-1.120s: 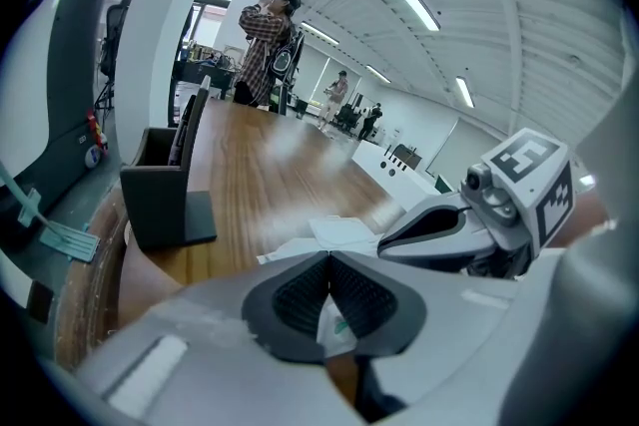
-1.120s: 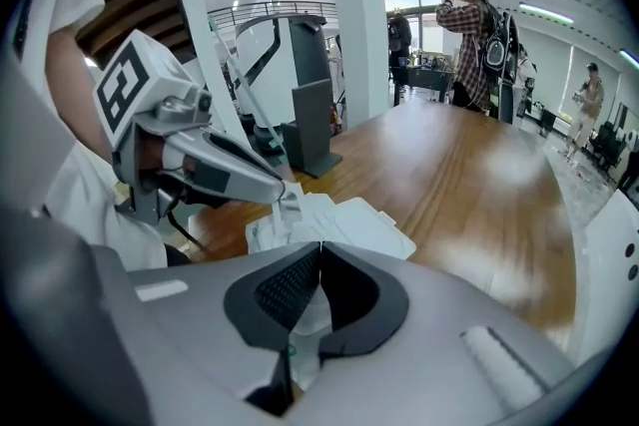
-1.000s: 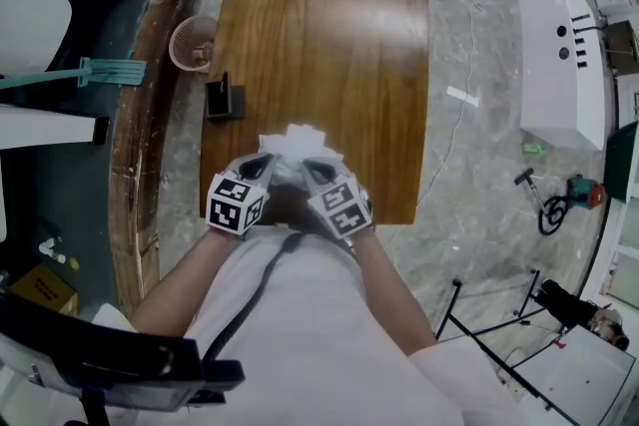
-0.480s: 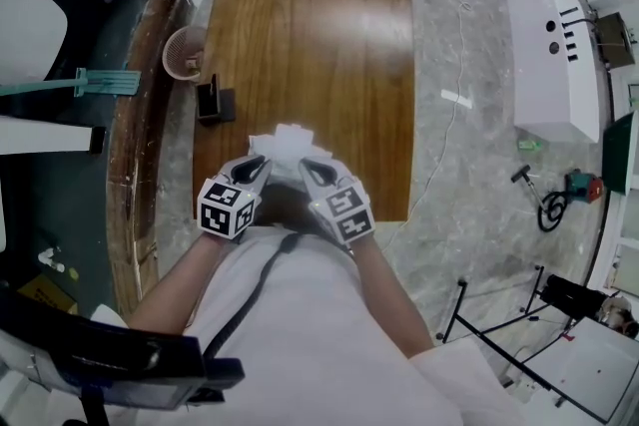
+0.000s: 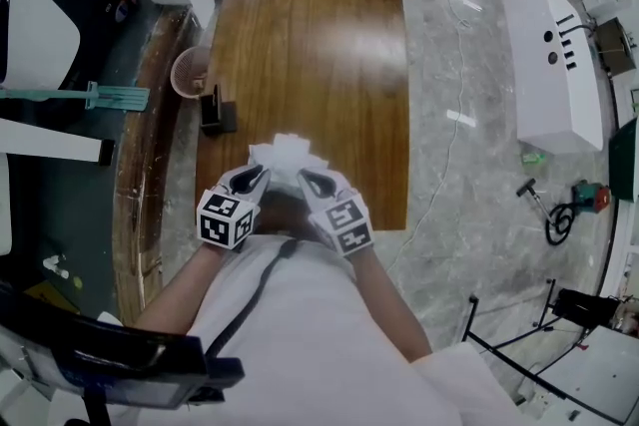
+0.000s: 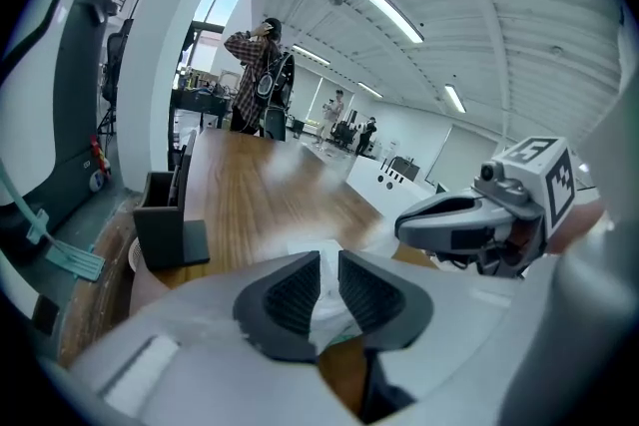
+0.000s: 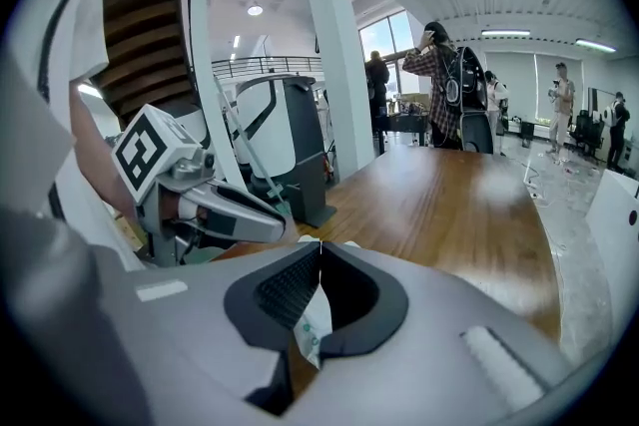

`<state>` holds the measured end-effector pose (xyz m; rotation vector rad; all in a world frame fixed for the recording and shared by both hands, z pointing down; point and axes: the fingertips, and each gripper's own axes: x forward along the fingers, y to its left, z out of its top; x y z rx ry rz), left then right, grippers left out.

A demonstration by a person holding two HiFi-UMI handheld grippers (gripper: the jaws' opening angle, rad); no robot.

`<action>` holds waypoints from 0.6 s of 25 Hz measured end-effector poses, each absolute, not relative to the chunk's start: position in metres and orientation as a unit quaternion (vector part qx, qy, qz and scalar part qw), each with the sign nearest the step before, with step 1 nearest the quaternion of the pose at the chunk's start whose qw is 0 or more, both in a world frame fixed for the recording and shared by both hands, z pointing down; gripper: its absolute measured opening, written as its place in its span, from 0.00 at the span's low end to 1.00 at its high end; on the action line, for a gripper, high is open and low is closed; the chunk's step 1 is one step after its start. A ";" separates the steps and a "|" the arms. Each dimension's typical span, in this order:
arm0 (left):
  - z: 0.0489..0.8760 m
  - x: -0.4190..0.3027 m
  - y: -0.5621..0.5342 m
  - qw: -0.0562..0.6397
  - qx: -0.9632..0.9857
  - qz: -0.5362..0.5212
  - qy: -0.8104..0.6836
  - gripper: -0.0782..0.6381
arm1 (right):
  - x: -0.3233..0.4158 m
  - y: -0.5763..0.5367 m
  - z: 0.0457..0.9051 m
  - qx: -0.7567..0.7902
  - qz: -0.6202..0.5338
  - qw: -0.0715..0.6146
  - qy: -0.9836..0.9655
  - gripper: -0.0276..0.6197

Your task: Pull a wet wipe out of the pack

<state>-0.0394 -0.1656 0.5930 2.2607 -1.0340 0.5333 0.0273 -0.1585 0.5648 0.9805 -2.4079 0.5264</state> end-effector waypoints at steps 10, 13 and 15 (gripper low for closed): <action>0.571 -0.031 -0.162 0.269 0.854 0.192 -0.402 0.19 | 0.037 -0.151 0.547 0.359 0.174 0.212 -0.892 0.06; 0.563 -0.028 -0.161 0.261 0.856 0.188 -0.405 0.17 | 0.039 -0.148 0.540 0.360 0.169 0.204 -0.894 0.06; 0.559 -0.025 -0.160 0.257 0.858 0.185 -0.405 0.16 | 0.043 -0.148 0.536 0.363 0.169 0.196 -0.895 0.06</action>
